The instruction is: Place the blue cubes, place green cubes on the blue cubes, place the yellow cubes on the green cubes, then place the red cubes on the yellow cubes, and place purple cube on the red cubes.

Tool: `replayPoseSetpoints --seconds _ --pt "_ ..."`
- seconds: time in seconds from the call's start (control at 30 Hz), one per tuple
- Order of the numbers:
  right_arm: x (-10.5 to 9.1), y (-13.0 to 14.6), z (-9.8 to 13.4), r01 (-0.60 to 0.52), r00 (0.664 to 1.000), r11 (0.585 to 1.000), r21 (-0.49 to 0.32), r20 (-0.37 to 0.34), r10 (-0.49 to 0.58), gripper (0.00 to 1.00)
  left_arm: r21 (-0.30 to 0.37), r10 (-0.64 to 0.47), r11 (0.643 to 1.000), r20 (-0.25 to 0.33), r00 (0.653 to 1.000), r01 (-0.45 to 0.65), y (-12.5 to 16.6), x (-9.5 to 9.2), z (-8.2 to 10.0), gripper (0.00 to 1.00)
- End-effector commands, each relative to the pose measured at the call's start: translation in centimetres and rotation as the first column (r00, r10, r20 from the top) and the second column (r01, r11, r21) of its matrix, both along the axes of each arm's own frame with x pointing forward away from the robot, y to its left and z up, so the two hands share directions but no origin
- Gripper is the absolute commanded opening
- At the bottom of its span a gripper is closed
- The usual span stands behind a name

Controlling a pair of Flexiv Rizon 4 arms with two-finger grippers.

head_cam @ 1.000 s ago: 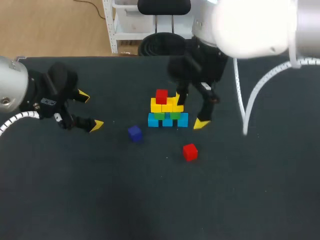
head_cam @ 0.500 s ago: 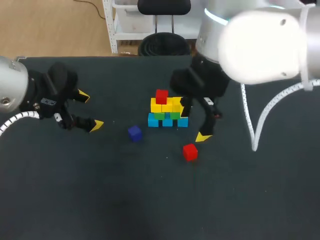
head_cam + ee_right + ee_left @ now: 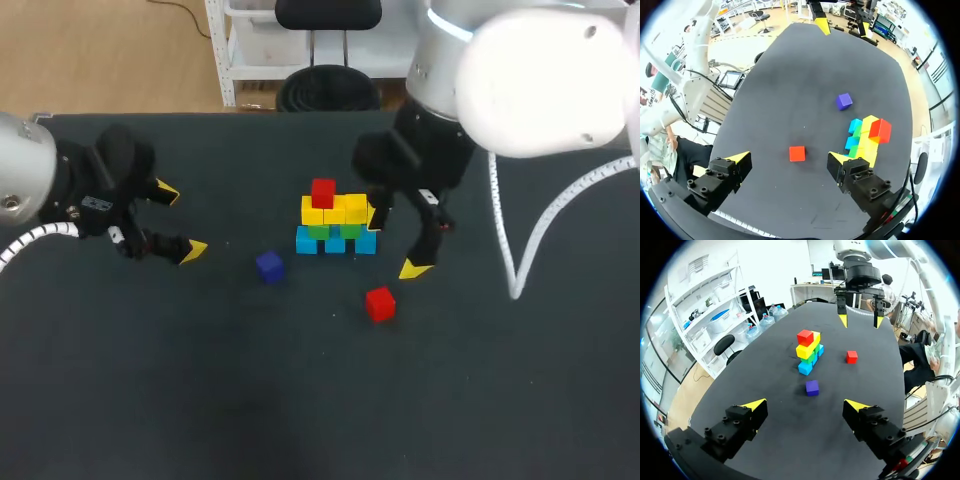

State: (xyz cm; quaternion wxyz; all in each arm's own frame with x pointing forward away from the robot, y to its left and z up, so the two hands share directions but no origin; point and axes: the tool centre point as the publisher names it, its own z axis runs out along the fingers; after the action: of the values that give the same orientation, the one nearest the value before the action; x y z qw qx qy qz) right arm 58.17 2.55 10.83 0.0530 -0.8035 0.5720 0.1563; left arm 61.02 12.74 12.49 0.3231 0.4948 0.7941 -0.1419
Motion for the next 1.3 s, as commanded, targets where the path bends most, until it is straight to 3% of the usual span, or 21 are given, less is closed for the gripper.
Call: replayPoseSetpoints --seconds 0.03,0.17,0.73,1.3 --pt "0.0 0.0 0.0 0.000 1.000 1.000 0.002 0.000 0.000 1.00 -0.007 -0.004 1.000 0.003 1.000 0.004 0.2 0.0 -0.1 1.00" --pt "0.0 0.0 0.0 0.000 1.000 1.000 0.002 0.000 0.000 1.00 -0.007 -0.004 1.000 0.003 1.000 0.004 0.2 0.0 -0.1 1.00" --pt "0.2 -0.2 -4.0 0.034 0.999 0.999 -0.037 -0.015 -0.034 1.00 -0.007 -0.004 1.000 0.003 1.000 0.004 0.2 0.0 -0.1 1.00" --pt "0.3 -0.7 -9.5 0.033 0.998 0.996 -0.078 -0.044 -0.036 1.00 -0.007 -0.004 1.000 0.003 1.000 0.004 0.2 0.0 -0.1 1.00"
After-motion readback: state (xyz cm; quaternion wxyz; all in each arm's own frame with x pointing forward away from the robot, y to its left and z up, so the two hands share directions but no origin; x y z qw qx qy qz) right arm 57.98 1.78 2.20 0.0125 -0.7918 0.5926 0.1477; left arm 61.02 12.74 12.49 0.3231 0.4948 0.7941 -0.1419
